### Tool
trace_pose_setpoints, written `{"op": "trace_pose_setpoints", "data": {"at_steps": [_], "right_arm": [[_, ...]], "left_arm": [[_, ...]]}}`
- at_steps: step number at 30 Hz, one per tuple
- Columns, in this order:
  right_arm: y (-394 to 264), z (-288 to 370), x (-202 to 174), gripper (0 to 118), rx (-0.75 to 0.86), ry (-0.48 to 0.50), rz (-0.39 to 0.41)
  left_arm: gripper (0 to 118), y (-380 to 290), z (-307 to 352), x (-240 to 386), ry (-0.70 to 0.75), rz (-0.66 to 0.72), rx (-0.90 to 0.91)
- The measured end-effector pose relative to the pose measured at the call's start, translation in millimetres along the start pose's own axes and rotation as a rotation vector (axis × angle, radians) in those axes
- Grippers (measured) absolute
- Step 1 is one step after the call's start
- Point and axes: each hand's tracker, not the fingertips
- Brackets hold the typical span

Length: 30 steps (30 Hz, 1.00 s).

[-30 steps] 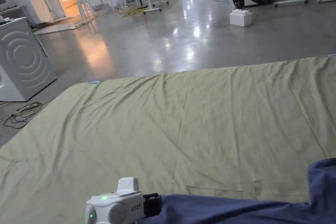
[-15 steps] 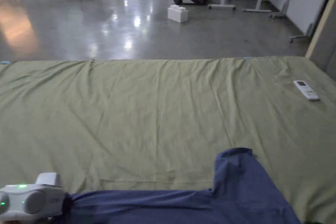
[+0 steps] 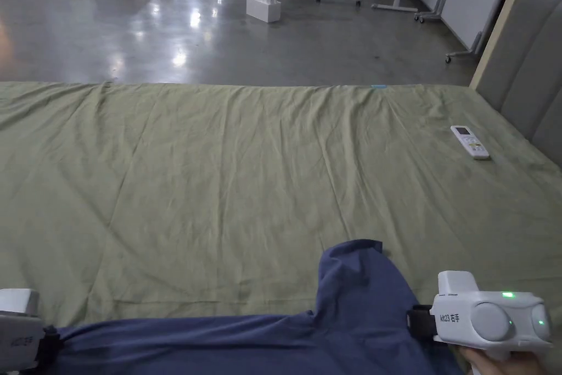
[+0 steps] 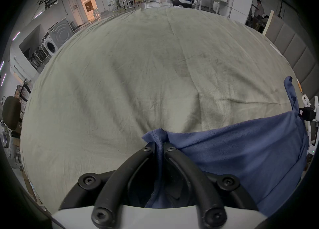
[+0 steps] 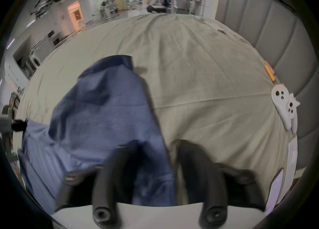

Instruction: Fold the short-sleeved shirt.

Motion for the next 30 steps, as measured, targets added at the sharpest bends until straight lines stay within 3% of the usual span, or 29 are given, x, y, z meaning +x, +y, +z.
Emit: {"op": "trace_pose_setpoints", "data": {"at_steps": [1, 2, 6, 8, 13, 20, 24, 27, 28, 29, 30], "right_arm": [[-1.1, 2.7, -4.9, 1, -0.015, 0.012, 0.033], [-1.7, 4.0, -6.5, 1, -0.024, 0.0, 0.047], [0.1, 21.0, 4.3, 1, 0.018, 0.079, -0.051], [-6.0, 65.0, 8.1, 1, 0.115, 0.179, -0.122], [-59.3, 174.9, 18.6, 1, 0.276, 0.244, -0.112], [-176.6, 232.8, 19.7, 1, 0.24, 0.185, -0.14], [-215.9, 218.6, 21.1, 1, 0.152, 0.177, -0.234], [-222.3, 200.7, 14.6, 1, 0.129, 0.144, -0.199], [-222.5, 195.4, 10.1, 1, 0.113, 0.132, -0.184], [-221.9, 192.3, 6.6, 7, 0.115, 0.13, -0.171], [-221.8, 187.4, 9.7, 27, 0.116, 0.122, -0.157]], "left_arm": [[9, 0.0, 1.4, 1.3, 0.004, 0.0, 0.002], [9, 1.1, 2.1, -0.4, 0.005, 0.011, 0.001], [9, -2.1, 34.2, -15.3, -0.089, 0.173, 0.065], [9, -13.7, 65.1, -30.2, -0.221, 0.276, 0.126], [9, -90.8, 164.3, -54.5, -0.302, 0.249, 0.299], [9, -218.2, 196.1, -78.2, -0.305, 0.271, 0.214], [9, -247.6, 171.5, -79.1, -0.315, 0.314, 0.128], [9, -253.0, 156.6, -70.9, -0.278, 0.279, 0.097], [10, -252.7, 153.2, -68.2, -0.271, 0.264, 0.099], [19, -252.6, 151.4, -67.2, -0.268, 0.256, 0.101], [37, -253.6, 149.8, -66.4, -0.26, 0.256, 0.109]]}}
